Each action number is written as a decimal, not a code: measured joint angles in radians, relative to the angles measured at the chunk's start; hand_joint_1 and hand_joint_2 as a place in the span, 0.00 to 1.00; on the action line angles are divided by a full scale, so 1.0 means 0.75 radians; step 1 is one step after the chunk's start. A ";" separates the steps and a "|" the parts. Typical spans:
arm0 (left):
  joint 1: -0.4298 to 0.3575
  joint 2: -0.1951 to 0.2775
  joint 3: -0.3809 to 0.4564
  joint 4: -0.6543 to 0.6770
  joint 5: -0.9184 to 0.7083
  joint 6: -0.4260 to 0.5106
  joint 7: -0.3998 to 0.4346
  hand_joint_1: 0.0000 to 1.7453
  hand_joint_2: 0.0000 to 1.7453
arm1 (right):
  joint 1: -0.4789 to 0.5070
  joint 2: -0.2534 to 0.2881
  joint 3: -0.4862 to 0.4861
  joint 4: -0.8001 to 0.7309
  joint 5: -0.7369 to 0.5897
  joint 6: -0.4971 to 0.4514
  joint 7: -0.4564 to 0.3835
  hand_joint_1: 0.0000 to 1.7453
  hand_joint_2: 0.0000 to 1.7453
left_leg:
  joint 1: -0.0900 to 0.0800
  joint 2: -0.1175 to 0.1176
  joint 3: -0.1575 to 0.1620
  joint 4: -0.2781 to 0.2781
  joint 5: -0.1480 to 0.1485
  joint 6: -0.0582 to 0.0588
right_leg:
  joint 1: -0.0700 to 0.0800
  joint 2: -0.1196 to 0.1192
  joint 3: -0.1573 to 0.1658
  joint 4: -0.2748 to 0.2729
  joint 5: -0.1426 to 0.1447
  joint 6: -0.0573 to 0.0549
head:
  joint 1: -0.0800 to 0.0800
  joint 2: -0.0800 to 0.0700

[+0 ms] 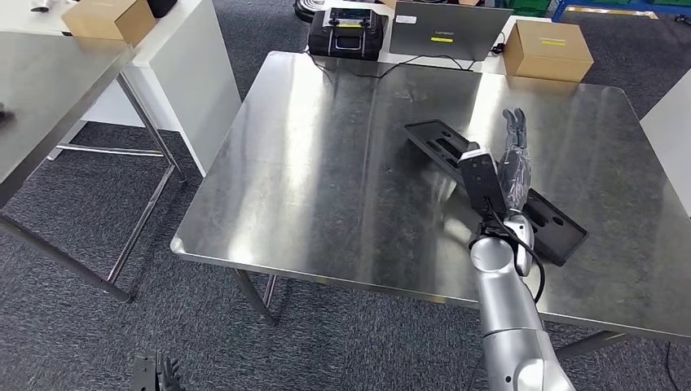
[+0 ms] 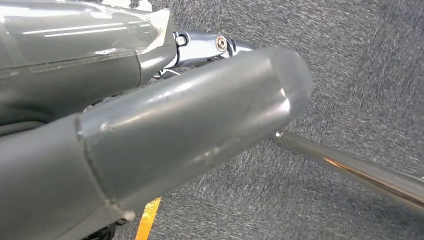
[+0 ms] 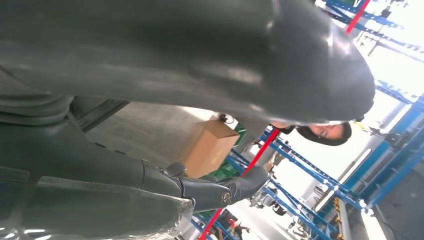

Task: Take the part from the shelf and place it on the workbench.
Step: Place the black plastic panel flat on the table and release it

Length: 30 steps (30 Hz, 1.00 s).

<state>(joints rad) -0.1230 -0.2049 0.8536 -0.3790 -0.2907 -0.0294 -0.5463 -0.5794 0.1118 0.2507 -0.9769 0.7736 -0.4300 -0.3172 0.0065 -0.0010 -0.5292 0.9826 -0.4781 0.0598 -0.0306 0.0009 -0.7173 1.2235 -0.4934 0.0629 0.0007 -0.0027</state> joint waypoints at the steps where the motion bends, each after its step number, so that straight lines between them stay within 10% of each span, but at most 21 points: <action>1: 0.000 -0.001 0.000 0.001 0.000 0.001 0.001 0.00 0.00 | 0.001 -0.002 0.000 0.000 0.000 0.000 0.000 0.00 0.00 | 0.001 -0.001 0.002 0.004 -0.005 -0.007 | -0.003 -0.002 0.042 -0.096 0.042 0.010 | 0.001 0.000; 4: -0.002 -0.001 -0.001 0.002 -0.001 0.002 0.001 0.00 0.00 | 0.002 -0.005 0.000 -0.001 0.000 -0.001 0.001 0.00 0.00 | -0.005 -0.002 -0.005 0.020 -0.021 -0.033 | -0.001 -0.004 0.131 -0.285 0.105 0.009 | -0.001 0.000; 8: -0.004 -0.001 -0.001 0.003 -0.001 0.003 0.002 0.00 0.00 | 0.007 -0.009 -0.001 -0.004 0.000 -0.003 0.001 0.00 0.00 | 0.003 -0.002 -0.018 0.046 -0.046 -0.050 | -0.001 0.000 0.130 -0.286 0.102 -0.023 | -0.007 0.000; 13: -0.008 -0.001 -0.003 0.004 0.000 0.005 0.004 0.00 0.00 | 0.012 -0.009 0.000 -0.007 0.000 -0.003 0.002 0.00 0.00 | 0.008 -0.002 -0.188 0.385 -0.196 -0.068 | 0.003 0.001 0.129 -0.288 0.103 -0.046 | -0.011 0.000; 15: -0.008 -0.001 -0.005 0.004 0.001 0.008 0.008 0.00 0.00 | 0.018 -0.010 -0.001 -0.007 0.001 -0.003 0.002 0.00 0.00 | 0.007 -0.002 -0.181 0.353 -0.145 -0.061 | 0.006 0.002 0.130 -0.287 0.104 -0.046 | -0.010 0.000; 18: -0.012 -0.001 -0.011 0.004 0.005 0.011 0.013 0.00 0.00 | 0.022 -0.011 -0.004 -0.015 0.002 -0.003 0.002 0.00 0.00 | 0.004 -0.003 -0.063 0.109 -0.029 -0.047 | 0.011 0.002 0.131 -0.286 0.107 -0.040 | -0.010 0.000; 23: -0.017 -0.004 -0.016 0.004 0.018 0.023 0.021 0.00 0.00 | 0.033 -0.013 -0.008 -0.036 0.010 -0.002 0.005 0.00 0.00 | -0.009 -0.002 -0.046 0.042 0.006 -0.017 | 0.015 0.001 0.113 -0.275 0.112 -0.011 | -0.009 0.000; 28: -0.020 -0.006 -0.027 0.003 0.026 0.027 0.023 0.00 0.00 | 0.049 -0.020 -0.010 -0.044 0.010 0.002 0.007 0.00 0.00 | -0.012 0.005 -0.075 0.034 0.038 0.015 | 0.015 0.001 -0.029 0.077 -0.064 -0.017 | -0.004 0.000; 30: -0.019 -0.008 -0.030 0.003 0.029 0.027 0.025 0.00 0.00 | 0.054 -0.021 -0.010 -0.044 0.010 0.005 0.007 0.00 0.00 | -0.016 0.003 -0.086 0.035 0.047 0.015 | 0.017 0.001 0.002 0.068 -0.061 -0.005 | -0.003 0.000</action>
<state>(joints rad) -0.1372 -0.2108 0.8309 -0.3769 -0.2690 -0.0088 -0.5275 -0.5391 0.0957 0.2434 -1.0098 0.7813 -0.4261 -0.3120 -0.0058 0.0015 -0.5936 1.0087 -0.4429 0.0709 -0.0177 0.0014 -0.7162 1.2744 -0.5388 0.0593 -0.0013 -0.0027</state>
